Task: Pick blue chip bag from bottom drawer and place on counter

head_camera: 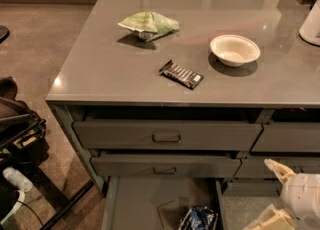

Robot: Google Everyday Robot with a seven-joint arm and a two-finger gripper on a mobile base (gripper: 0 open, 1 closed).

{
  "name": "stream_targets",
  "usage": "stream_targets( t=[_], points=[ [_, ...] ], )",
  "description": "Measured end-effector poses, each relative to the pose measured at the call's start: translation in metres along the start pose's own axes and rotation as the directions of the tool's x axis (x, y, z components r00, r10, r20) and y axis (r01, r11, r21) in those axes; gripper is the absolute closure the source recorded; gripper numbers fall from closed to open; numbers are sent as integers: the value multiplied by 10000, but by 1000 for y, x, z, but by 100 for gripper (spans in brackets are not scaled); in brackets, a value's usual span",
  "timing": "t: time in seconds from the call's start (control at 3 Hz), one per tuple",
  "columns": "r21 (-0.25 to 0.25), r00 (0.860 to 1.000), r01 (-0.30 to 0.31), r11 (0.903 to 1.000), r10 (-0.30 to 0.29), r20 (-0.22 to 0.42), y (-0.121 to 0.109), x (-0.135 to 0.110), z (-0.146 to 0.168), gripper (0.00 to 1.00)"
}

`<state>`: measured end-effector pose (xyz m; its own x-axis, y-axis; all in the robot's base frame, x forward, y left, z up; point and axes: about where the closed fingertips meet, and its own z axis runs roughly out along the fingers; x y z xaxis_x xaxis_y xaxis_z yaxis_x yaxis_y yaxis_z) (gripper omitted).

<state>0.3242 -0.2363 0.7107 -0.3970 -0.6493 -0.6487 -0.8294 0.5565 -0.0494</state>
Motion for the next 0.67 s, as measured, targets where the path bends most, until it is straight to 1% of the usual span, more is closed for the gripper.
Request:
stream_targets(
  t=[0.33,0.67],
  points=[
    [191,9999,65,9998,-67,92,11,8,6,0],
    [295,9973,-406,9987,387,631,37,35,31,0]
  ],
)
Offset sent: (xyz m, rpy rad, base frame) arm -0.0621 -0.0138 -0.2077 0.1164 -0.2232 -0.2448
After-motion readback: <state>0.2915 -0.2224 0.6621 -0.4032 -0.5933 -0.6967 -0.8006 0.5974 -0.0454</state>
